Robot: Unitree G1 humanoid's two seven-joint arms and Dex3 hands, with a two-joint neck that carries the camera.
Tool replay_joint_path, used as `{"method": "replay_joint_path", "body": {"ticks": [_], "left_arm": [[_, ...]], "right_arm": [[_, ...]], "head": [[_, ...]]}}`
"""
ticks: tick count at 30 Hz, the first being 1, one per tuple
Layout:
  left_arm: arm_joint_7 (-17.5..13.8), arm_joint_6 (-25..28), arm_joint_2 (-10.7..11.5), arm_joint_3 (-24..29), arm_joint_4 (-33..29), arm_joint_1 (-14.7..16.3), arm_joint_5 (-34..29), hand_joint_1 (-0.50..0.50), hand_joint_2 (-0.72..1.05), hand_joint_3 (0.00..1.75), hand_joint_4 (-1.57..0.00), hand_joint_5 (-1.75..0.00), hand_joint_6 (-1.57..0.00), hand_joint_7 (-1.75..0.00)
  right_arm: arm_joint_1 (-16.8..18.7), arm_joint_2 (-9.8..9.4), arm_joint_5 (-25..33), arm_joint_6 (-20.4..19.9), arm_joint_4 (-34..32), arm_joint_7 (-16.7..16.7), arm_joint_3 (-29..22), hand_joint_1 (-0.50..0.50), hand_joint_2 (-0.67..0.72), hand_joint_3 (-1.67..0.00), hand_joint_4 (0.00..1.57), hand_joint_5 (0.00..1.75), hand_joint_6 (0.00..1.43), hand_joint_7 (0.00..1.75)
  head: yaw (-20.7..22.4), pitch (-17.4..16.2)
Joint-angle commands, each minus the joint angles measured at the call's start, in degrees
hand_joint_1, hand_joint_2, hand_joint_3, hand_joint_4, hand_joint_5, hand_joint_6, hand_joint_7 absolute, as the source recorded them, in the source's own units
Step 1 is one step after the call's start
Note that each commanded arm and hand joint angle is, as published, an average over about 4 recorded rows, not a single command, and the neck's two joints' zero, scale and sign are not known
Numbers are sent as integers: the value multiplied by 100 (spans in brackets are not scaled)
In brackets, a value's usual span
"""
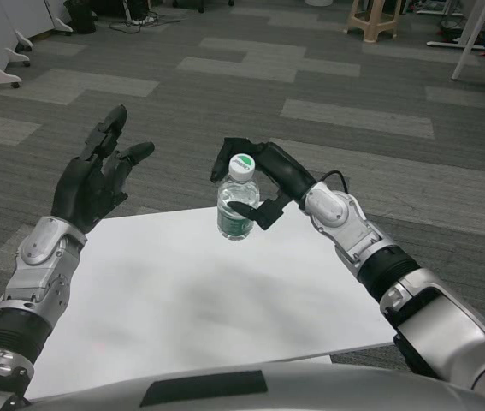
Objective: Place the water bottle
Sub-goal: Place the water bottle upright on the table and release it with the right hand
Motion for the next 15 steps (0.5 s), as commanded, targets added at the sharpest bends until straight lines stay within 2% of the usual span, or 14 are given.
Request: {"method": "replay_joint_path", "body": {"ticks": [1,10,15], "left_arm": [[33,-44,0,52,-37,33,-44,-48,105,52,0,-82,0,0],[33,-44,0,67,-46,41,-42,-48,105,52,0,-82,0,0],[33,-53,0,83,-46,50,-47,-48,105,52,0,-82,0,0]], "right_arm": [[-57,-42,41,0,-80,-16,-103,-42,-41,-159,91,165,100,154],[140,-42,-126,-5,94,-31,-296,-42,-41,-159,92,165,97,157],[281,-42,-168,-5,127,-33,-417,-42,-41,-159,93,165,98,154]], "head": [[9,5],[48,37],[44,34]]}}
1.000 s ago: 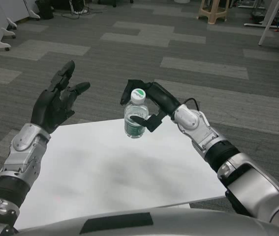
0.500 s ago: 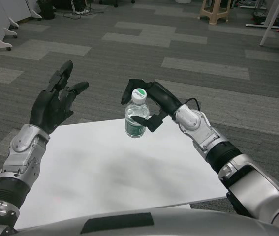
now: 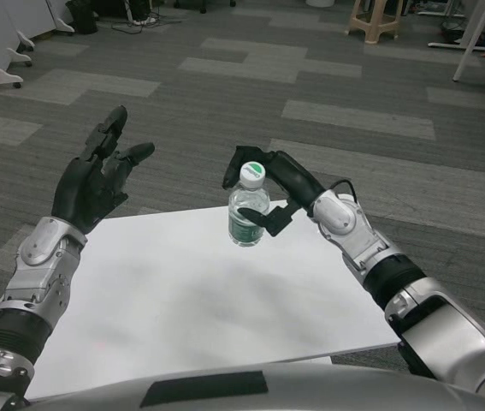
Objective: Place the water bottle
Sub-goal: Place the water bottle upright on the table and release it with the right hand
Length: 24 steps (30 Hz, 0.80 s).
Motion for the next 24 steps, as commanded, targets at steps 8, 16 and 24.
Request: {"method": "replay_joint_path", "body": {"ticks": [8,16,24], "left_arm": [[33,-57,2,66,-43,40,-42,-48,105,52,0,-82,0,0],[33,-57,2,68,-52,46,-49,-48,105,52,0,-82,0,0],[33,-57,2,66,-52,46,-49,-48,105,52,0,-82,0,0]], "right_arm": [[77,-30,-61,-45,163,-43,-244,-42,-41,-159,94,165,97,154],[242,67,-305,-343,781,-126,-391,-41,-41,-157,96,165,97,157],[314,221,-364,-1075,1976,-522,-395,-38,-41,-159,100,165,93,161]], "head": [[42,-7],[21,5],[5,14]]}}
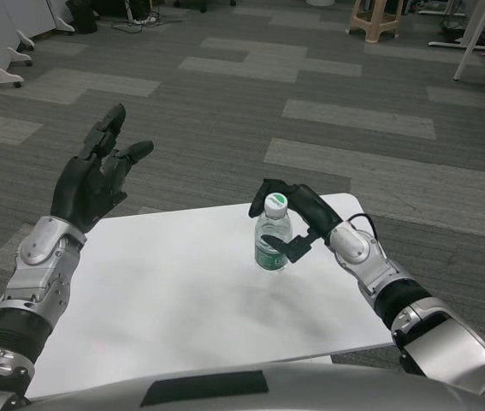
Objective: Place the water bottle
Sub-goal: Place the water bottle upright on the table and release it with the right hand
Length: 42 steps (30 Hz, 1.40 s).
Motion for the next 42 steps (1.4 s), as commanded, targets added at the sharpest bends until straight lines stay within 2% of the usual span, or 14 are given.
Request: {"method": "replay_joint_path", "body": {"ticks": [1,7,14,17,21,25,27,31,33,35,37,39,41,42], "left_arm": [[32,-30,6,29,-36,33,-48,-48,105,52,0,-82,0,0],[32,-30,6,29,-36,33,-42,-48,105,52,0,-82,0,0],[32,-30,6,20,-36,33,-48,-48,105,52,0,-82,0,0],[32,-30,6,20,-36,33,-44,-48,105,52,0,-82,0,0],[32,-30,6,16,-36,33,-44,-48,105,52,0,-82,0,0],[32,-30,6,11,-39,33,-42,-48,105,52,0,-82,0,0],[32,-30,6,11,-41,33,-44,-48,105,52,0,-82,0,0],[32,-30,6,11,-41,33,-39,-48,105,52,0,-82,0,0],[32,-30,6,11,-45,37,-39,-48,105,52,0,-82,0,0],[32,-30,6,16,-45,41,-39,-48,105,52,0,-82,0,0],[32,-30,6,20,-43,41,-39,-48,105,52,0,-82,0,0],[32,-30,6,20,-41,44,-39,-48,105,52,0,-82,0,0],[32,-30,6,20,-41,48,-39,-48,105,52,0,-82,0,0],[32,-30,6,20,-41,50,-39,-48,105,52,0,-82,0,0]], "right_arm": [[-28,69,5,-409,458,-261,-80,-38,-41,-159,100,165,93,161],[-28,132,-41,-783,1168,-492,-60,-38,-41,-151,102,165,94,161],[-20,159,-186,-921,1685,-703,-51,-33,-41,-151,104,165,97,155],[-20,159,-230,-956,1812,-738,-47,-33,-41,-151,104,165,97,154],[-20,159,-292,-969,1966,-760,-29,-33,-41,-151,106,165,97,161],[-17,159,-336,-967,1986,-760,-12,-33,-41,-151,104,160,96,157],[-13,157,-373,-963,1981,-756,-20,-33,-41,-151,103,155,91,154],[-2,141,-424,-961,1979,-734,-25,-29,-45,-151,71,141,59,143],[24,132,-428,-961,1979,-716,-38,-27,-51,-151,49,121,36,129],[51,124,-415,-965,1975,-685,-60,-27,-54,-151,21,92,11,98],[68,111,-397,-967,1957,-655,-71,-29,-54,-147,9,68,1,63],[88,97,-375,-963,1926,-628,-84,-29,-54,-139,3,44,0,31],[108,82,-345,-961,1902,-602,-128,-29,-54,-135,0,24,0,10],[117,75,-331,-961,1895,-593,-161,-29,-56,-135,0,17,0,7]], "head": [[-13,5],[-4,5],[-8,2],[-12,-2],[-20,-4],[-23,-14],[-15,-21],[-2,-19],[3,-16],[2,-17],[1,-18],[-3,-9],[-3,-2],[1,-3]]}}
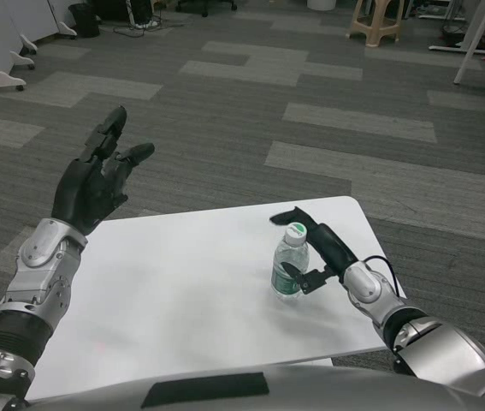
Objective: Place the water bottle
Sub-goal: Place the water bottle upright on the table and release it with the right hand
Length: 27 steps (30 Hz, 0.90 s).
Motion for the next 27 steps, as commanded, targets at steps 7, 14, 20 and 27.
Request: {"method": "replay_joint_path", "body": {"ticks": [7,14,20,27], "left_arm": [[32,-18,10,20,-28,23,-39,-48,105,52,0,-82,0,0],[32,-16,10,20,-26,21,-41,-48,105,52,0,-82,0,0],[32,-16,10,20,-26,21,-39,-48,105,52,0,-82,0,0],[32,-29,10,20,-26,21,-44,-48,105,52,0,-82,0,0]], "right_arm": [[105,-120,326,63,-40,69,-291,-38,-56,-133,0,0,0,0],[200,-149,402,57,-262,124,-524,-38,-41,-119,0,0,0,0],[244,-166,506,63,-467,159,-533,-38,-43,-111,0,0,0,0],[255,-168,466,63,-629,159,-478,-35,-48,-111,0,0,0,0]], "head": [[3,-18],[-5,-18],[6,-5],[16,-21]]}}
